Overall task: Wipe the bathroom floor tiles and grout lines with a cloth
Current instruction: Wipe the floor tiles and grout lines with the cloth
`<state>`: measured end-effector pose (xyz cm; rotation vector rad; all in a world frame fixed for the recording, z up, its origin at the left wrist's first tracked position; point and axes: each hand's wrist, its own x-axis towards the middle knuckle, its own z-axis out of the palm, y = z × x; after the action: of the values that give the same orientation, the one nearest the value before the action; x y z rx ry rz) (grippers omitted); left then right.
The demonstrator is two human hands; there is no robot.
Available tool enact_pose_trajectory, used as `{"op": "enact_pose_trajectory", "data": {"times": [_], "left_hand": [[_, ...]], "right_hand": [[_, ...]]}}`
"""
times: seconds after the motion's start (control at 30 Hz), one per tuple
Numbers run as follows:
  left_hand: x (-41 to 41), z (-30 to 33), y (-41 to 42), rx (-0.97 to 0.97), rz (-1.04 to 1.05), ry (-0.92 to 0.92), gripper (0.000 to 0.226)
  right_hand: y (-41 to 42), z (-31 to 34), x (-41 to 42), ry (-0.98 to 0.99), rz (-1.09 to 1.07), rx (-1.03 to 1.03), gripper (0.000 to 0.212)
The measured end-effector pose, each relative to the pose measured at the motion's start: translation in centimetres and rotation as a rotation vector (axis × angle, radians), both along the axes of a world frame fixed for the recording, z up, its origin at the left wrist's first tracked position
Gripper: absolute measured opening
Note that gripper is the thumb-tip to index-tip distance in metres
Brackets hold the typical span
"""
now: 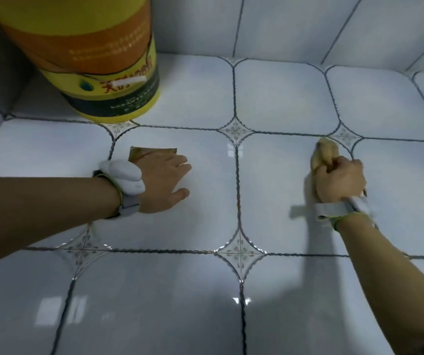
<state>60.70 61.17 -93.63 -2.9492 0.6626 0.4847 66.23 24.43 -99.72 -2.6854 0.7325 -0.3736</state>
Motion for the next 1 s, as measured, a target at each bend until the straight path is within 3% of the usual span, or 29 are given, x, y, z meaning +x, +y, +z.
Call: {"op": "enact_pose_trajectory", "data": {"times": [0.13, 0.23, 0.3, 0.4, 0.53, 0.63, 0.7, 0.8, 0.9, 1.0], "left_hand": [[2.2, -0.2, -2.5, -0.029, 0.071, 0.007, 0.067], [3.6, -0.8, -4.7, -0.063, 0.026, -0.001, 0.066], [4.4, -1.3, -6.2, -0.079, 0.018, 0.007, 0.065], [5.0, -2.3, -8.0, -0.079, 0.029, 0.032, 0.071], [6.0, -2.7, -10.2, -0.070, 0.093, 0.084, 0.102], [7.7, -2.8, -12.6, -0.043, 0.127, 0.074, 0.122], [8.4, -2.9, -13.5, 0.008, 0.155, 0.073, 0.130], [9.5, -3.3, -14.4, 0.049, 0.197, 0.124, 0.136], [9.9, -3.6, -14.6, 0.077, 0.189, 0.172, 0.139], [10.2, -3.2, -15.0, 0.104, 0.197, 0.218, 0.140]], "right_hand": [[7.9, -1.0, -5.6, -0.066, 0.470, 0.042, 0.008], [11.8, -1.2, -10.3, -0.024, 0.904, 0.094, 0.012], [10.5, -1.0, -10.2, 0.003, 1.034, 0.114, 0.016], [5.3, -0.9, -5.4, -0.037, 0.849, 0.102, 0.019], [-4.3, -0.6, 5.6, -0.011, 0.224, 0.005, 0.023], [-7.4, 0.3, 9.3, 0.044, 0.121, -0.017, 0.021], [-6.2, 0.5, 8.3, 0.028, 0.290, -0.088, 0.013], [-4.4, 0.1, 4.1, 0.019, 0.769, -0.056, 0.009], [-5.5, 1.1, 3.4, 0.146, 1.235, -0.032, 0.011], [-6.5, 2.9, 7.9, 0.275, 1.277, -0.096, 0.019]]}}
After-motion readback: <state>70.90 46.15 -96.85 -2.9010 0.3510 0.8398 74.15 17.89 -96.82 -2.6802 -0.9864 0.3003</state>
